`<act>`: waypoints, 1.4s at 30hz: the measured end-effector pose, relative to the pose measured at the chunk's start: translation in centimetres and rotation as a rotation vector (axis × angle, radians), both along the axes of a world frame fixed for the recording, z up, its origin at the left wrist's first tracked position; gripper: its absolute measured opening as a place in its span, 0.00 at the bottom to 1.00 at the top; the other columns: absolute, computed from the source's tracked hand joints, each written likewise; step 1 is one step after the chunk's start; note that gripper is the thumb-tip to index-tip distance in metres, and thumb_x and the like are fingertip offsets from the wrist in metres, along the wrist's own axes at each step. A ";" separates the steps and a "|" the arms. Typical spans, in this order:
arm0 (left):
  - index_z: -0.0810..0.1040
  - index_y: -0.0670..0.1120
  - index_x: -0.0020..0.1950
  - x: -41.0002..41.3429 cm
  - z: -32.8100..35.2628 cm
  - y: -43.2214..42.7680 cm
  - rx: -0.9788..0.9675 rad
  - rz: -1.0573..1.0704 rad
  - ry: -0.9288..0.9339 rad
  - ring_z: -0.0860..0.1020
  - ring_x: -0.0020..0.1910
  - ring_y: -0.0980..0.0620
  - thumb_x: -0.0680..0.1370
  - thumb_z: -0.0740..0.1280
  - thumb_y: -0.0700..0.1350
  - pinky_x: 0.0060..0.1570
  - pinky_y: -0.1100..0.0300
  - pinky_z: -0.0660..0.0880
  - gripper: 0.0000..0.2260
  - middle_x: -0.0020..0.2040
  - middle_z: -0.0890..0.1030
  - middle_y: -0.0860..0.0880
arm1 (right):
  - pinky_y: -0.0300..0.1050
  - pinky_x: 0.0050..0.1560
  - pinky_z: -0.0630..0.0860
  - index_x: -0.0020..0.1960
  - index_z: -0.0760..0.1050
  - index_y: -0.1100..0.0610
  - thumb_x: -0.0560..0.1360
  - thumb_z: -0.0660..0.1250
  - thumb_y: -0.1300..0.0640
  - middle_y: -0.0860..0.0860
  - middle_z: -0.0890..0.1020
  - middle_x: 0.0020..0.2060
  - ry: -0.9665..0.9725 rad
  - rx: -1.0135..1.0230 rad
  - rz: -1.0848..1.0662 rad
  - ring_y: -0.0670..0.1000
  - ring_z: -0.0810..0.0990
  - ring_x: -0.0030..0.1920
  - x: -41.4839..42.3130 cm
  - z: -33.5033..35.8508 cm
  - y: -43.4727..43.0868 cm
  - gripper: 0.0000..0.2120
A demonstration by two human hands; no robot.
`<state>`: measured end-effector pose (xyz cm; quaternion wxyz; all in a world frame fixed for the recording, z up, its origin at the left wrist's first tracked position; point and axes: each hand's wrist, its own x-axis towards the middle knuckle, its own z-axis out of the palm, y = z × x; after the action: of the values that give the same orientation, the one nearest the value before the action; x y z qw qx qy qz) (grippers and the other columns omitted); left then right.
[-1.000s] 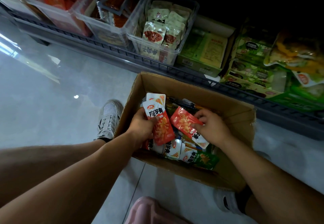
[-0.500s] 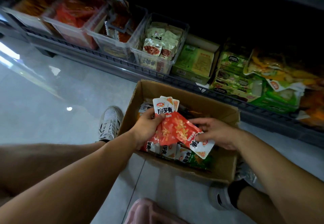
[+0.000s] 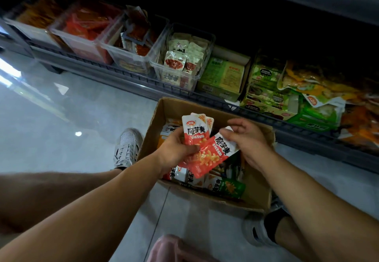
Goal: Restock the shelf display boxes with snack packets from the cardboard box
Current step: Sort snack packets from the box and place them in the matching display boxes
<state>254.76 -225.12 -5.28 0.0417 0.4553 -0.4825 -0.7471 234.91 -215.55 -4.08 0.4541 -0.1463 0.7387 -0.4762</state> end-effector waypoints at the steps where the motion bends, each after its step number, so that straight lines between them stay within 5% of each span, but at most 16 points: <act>1: 0.71 0.53 0.69 0.1 -0.1 -0.1 0.019 0.055 0.000 0.84 0.56 0.44 0.77 0.74 0.36 0.55 0.44 0.82 0.25 0.60 0.83 0.47 | 0.48 0.45 0.82 0.63 0.75 0.59 0.70 0.78 0.59 0.56 0.85 0.50 -0.066 -0.020 -0.097 0.53 0.86 0.46 0.1 -0.3 0.1 0.23; 4: 0.72 0.50 0.70 0.3 -0.6 -0.5 0.037 0.222 -0.023 0.84 0.56 0.43 0.77 0.74 0.37 0.59 0.41 0.81 0.24 0.59 0.83 0.45 | 0.54 0.53 0.82 0.62 0.76 0.57 0.71 0.77 0.51 0.55 0.84 0.53 -0.177 0.084 -0.214 0.54 0.83 0.54 0.5 -1.3 1.0 0.22; 7: 0.71 0.52 0.69 0.3 -0.9 -0.3 0.028 0.222 -0.040 0.84 0.57 0.43 0.77 0.73 0.37 0.59 0.42 0.80 0.23 0.59 0.83 0.46 | 0.50 0.49 0.83 0.57 0.78 0.58 0.77 0.71 0.56 0.56 0.85 0.47 -0.252 0.191 0.010 0.53 0.84 0.46 2.2 -1.4 1.5 0.10; 14: 0.69 0.53 0.71 -0.3 -1.3 0.5 0.003 -0.006 -0.091 0.83 0.58 0.45 0.77 0.75 0.40 0.59 0.43 0.81 0.26 0.61 0.82 0.47 | 0.43 0.39 0.82 0.61 0.75 0.53 0.79 0.69 0.60 0.55 0.83 0.46 0.039 0.137 0.231 0.51 0.83 0.39 4.1 -2.5 -0.3 0.12; 17: 0.68 0.53 0.70 0.3 -1.4 -0.3 -0.014 0.053 -0.151 0.82 0.57 0.47 0.79 0.72 0.39 0.54 0.49 0.80 0.24 0.58 0.81 0.50 | 0.44 0.41 0.82 0.62 0.77 0.55 0.81 0.67 0.59 0.56 0.83 0.48 0.073 0.163 0.223 0.52 0.82 0.42 3.2 -3.7 -0.8 0.11; 21: 0.65 0.54 0.76 1.8 -2.1 -1.2 -0.083 0.090 -0.279 0.80 0.62 0.43 0.80 0.71 0.42 0.63 0.39 0.77 0.27 0.54 0.78 0.55 | 0.46 0.53 0.81 0.60 0.78 0.54 0.81 0.65 0.60 0.53 0.82 0.56 0.114 0.291 0.268 0.51 0.82 0.53 1.0 -6.6 -0.6 0.09; 26: 0.66 0.55 0.76 2.4 -3.2 -1.2 -0.119 0.078 -0.357 0.76 0.68 0.43 0.80 0.70 0.41 0.66 0.39 0.75 0.27 0.68 0.77 0.49 | 0.38 0.55 0.70 0.70 0.74 0.55 0.81 0.65 0.60 0.52 0.74 0.70 0.195 0.383 0.494 0.51 0.75 0.63 1.3 -9.7 -1.0 0.17; 36: 0.68 0.54 0.75 2.7 -4.9 -1.8 -0.079 0.134 -0.389 0.79 0.62 0.47 0.78 0.73 0.42 0.64 0.45 0.76 0.28 0.56 0.79 0.55 | 0.46 0.58 0.75 0.70 0.73 0.56 0.73 0.76 0.47 0.55 0.79 0.64 0.212 0.423 0.254 0.57 0.78 0.62 4.3 -15.5 -4.4 0.29; 42: 0.68 0.54 0.75 2.6 -5.3 -1.8 -0.063 0.144 -0.391 0.78 0.64 0.46 0.79 0.73 0.41 0.66 0.41 0.75 0.27 0.61 0.79 0.53 | 0.43 0.48 0.72 0.51 0.76 0.55 0.72 0.78 0.55 0.53 0.80 0.51 0.231 0.388 0.066 0.52 0.78 0.48 4.7 -16.3 -5.4 0.14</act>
<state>257.41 -226.93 -10.54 0.0145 0.6234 -0.4707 -0.6242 239.60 -220.92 -20.42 0.4016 -0.1338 0.8583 -0.2901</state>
